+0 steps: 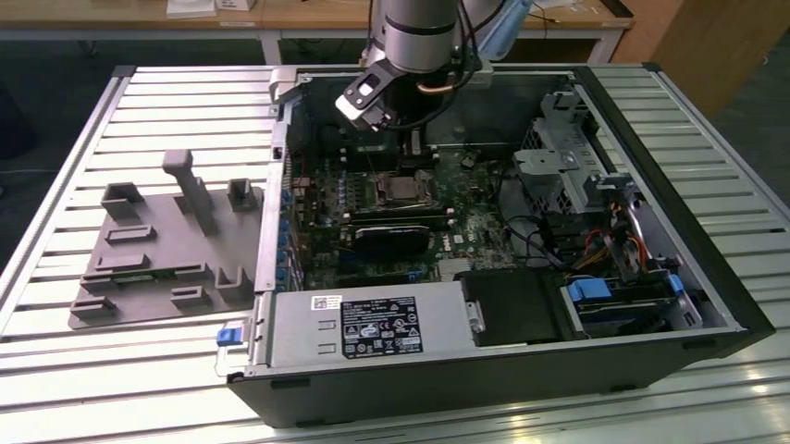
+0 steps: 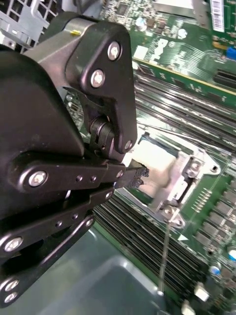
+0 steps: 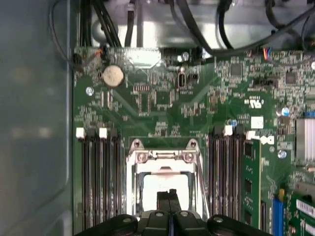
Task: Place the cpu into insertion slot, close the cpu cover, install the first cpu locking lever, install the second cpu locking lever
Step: 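Close the cpu cover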
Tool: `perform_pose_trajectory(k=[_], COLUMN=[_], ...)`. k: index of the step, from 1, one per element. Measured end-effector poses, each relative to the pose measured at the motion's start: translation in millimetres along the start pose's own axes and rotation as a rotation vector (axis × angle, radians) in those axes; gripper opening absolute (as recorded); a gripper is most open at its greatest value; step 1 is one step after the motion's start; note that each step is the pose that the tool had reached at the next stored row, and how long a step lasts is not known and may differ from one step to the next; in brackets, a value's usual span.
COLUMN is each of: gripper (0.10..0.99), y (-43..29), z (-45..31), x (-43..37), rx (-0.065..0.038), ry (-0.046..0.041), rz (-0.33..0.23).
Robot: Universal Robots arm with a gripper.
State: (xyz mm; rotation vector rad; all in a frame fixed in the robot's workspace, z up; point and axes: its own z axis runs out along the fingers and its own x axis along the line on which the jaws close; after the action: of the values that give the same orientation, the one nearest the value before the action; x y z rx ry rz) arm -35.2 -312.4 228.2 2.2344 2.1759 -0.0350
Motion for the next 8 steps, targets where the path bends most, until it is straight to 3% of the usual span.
perform_pose_trajectory(k=[8], gripper=[0.106], y=[-14.5], z=[5.0], x=[-5.5], rx=[-0.011], ry=[0.0017], rz=[-0.001])
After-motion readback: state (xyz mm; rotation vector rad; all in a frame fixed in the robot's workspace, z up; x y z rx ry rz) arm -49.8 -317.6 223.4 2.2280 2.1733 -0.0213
